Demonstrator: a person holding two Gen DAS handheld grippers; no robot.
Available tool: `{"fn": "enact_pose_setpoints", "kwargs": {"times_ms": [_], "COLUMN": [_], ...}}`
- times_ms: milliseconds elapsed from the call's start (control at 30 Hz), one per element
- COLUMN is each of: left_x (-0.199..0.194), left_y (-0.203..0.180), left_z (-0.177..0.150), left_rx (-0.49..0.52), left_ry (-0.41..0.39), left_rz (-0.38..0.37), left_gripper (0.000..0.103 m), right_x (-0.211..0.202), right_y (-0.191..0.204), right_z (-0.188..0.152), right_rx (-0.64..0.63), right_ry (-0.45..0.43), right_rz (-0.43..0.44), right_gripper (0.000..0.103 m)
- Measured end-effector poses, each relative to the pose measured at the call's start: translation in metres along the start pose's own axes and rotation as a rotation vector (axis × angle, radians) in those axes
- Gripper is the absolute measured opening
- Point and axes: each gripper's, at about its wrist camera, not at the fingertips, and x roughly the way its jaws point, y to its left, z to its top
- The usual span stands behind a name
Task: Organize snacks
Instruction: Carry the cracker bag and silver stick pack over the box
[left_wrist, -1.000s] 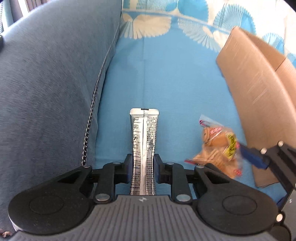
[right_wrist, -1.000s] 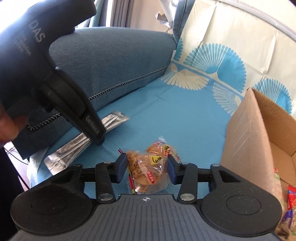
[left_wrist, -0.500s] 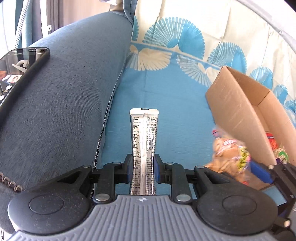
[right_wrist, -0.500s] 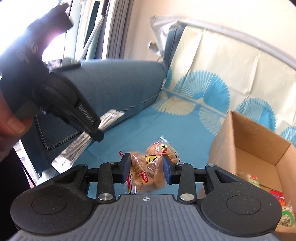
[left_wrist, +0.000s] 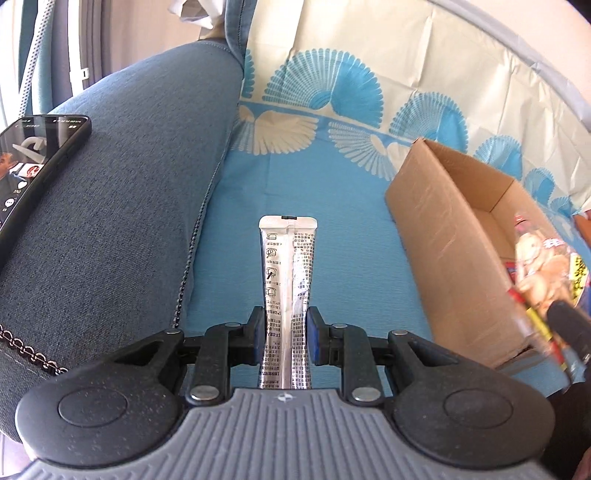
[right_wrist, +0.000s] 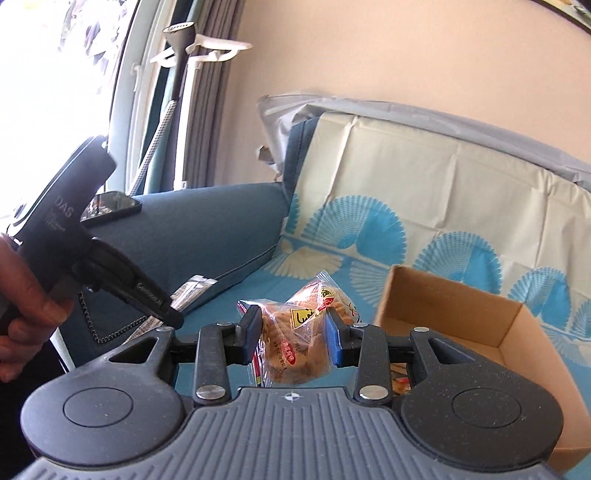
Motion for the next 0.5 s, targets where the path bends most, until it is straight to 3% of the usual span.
{"fn": "enact_pose_setpoints", "kwargs": {"times_ms": [200,500], "left_x": [-0.013,-0.02], "left_y": [-0.008,-0.018], "left_z": [-0.005,-0.005], "left_rx": [0.01,0.017], "left_ry": [-0.075,-0.16], "left_rz": [-0.048,-0.092], "left_gripper": [0.025,0.025], "right_x": [-0.021,-0.021], "right_y": [-0.026,-0.079], "right_z": [0.002,-0.014], "right_rx": [0.007,0.132], "right_ry": [-0.049,-0.06], "right_rz": [-0.063,-0.152], "right_gripper": [0.038,0.038]}}
